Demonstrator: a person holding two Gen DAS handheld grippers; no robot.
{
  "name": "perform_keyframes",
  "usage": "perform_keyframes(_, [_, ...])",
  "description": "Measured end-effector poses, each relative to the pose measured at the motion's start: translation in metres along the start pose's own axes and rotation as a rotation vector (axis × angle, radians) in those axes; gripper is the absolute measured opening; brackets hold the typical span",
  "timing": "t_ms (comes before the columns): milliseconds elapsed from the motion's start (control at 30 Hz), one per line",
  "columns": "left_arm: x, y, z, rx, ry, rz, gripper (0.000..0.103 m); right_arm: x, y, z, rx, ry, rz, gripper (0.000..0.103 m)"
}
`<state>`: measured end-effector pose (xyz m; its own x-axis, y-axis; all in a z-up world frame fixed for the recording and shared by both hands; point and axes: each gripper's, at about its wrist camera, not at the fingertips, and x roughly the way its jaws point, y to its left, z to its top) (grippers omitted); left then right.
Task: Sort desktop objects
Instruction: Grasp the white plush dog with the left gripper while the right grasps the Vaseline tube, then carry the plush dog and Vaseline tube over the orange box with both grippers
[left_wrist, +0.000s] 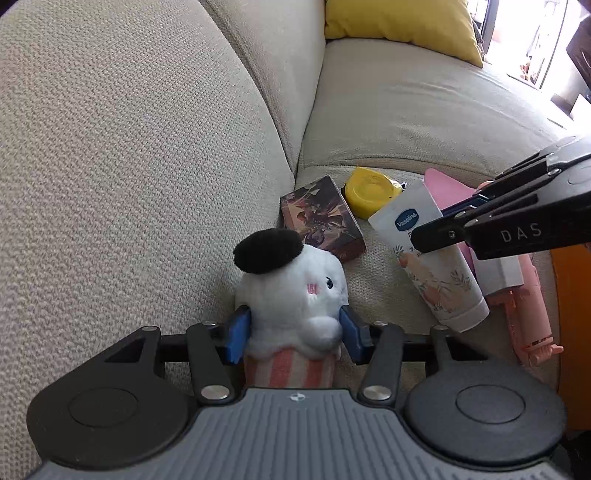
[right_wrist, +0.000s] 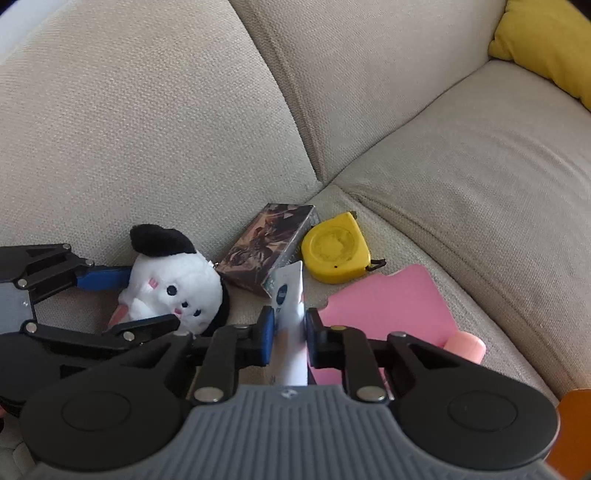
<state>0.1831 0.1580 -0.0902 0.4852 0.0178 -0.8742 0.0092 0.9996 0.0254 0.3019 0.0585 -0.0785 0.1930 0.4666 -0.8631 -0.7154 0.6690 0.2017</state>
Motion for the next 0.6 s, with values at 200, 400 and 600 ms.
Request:
perform_keyframes(200, [-0.02,0.013,-0.012,-0.065,0.0,-0.109,0.059,-0.027,0.016,-0.019,-0.004,-0.022,0.036,0.017])
perform_keyframes(400, [-0.011,0.024,-0.011,-0.183,0.03,-0.094,0.059,-0.031,0.029,-0.03,-0.004,-0.039,0.031,0.017])
perform_keyframes(600, [0.013,0.012,-0.003,-0.176,0.073,0.003,0.062,-0.038,0.029,-0.038,0.009,-0.043,0.02,0.017])
